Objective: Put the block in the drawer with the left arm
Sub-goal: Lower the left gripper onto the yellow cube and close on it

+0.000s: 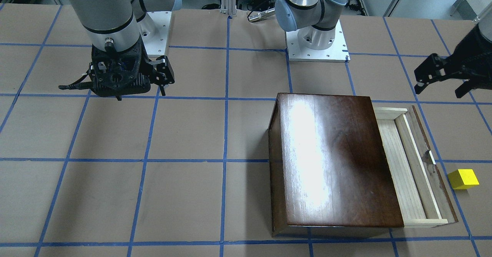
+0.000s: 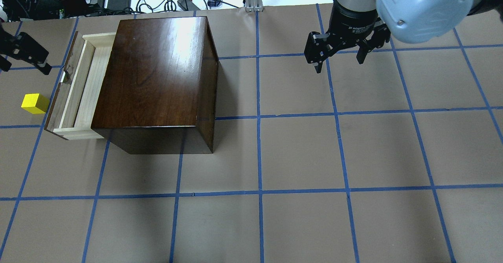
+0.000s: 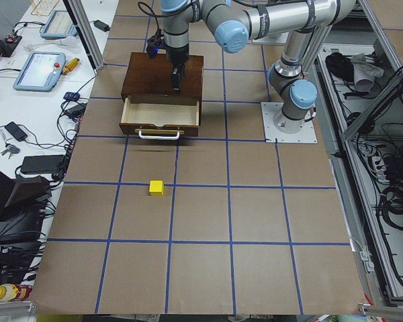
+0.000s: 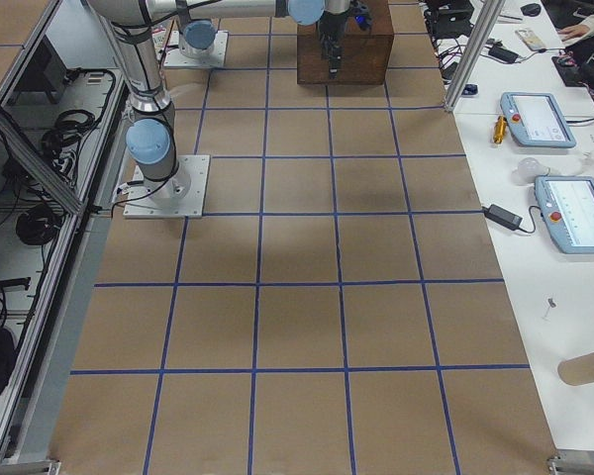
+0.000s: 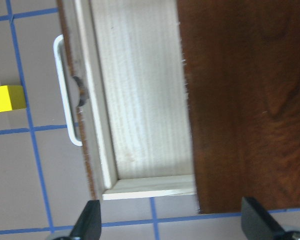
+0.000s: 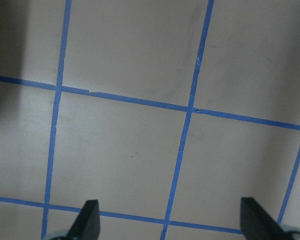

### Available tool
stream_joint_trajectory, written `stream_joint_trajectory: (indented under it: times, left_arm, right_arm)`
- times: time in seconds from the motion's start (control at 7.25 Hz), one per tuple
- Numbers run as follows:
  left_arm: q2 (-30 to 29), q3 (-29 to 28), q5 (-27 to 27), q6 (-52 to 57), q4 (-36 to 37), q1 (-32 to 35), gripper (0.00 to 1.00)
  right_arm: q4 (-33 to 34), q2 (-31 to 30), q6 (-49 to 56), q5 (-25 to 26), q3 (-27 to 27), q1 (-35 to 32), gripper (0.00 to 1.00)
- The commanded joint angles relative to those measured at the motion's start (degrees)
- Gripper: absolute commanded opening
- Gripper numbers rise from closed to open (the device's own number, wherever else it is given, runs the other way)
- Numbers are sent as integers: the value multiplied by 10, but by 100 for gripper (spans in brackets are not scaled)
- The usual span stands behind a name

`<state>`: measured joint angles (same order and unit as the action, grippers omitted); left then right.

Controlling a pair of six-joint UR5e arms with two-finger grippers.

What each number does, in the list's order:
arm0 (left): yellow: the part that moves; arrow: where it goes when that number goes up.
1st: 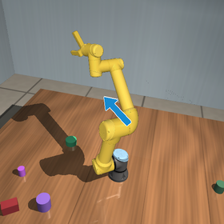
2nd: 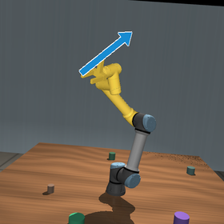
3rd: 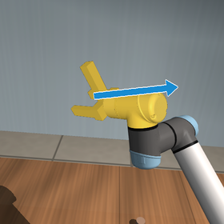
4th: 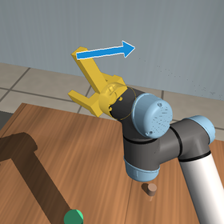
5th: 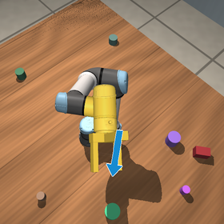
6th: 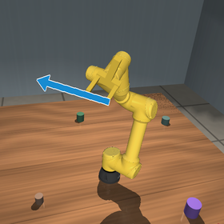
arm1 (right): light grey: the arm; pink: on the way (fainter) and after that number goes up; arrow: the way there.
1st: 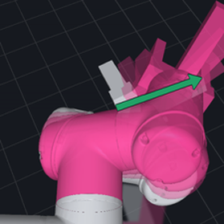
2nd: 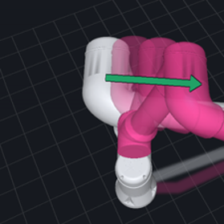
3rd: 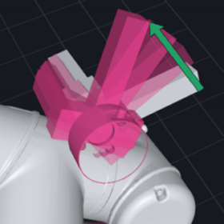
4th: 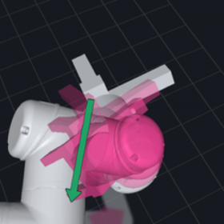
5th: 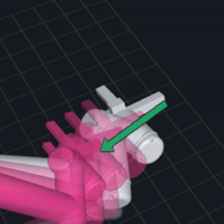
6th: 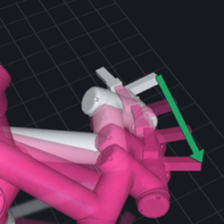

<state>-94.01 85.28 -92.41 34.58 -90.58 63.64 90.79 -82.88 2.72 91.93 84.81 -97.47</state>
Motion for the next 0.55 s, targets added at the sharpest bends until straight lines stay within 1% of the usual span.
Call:
stream_joint_trajectory:
  times: [0.0, 0.14, 0.28, 0.41]
  left_arm:
    - [-43, -8, 4, 118, 33, -59, 100]
    - [-71, -16, 3, 189, 50, -78, 100]
    - [-103, -36, 2, 281, 60, -97, 100]
    - [-133, -63, 1, 324, 61, -111, 100]
  right_arm:
    - [0, 0, 0, 0, 0, 0, 100]
    - [0, 0, -1, 0, 0, 0, 100]
    - [0, 0, -1, 0, 0, 0, 100]
    - [0, 0, -1, 0, 0, 0, 100]
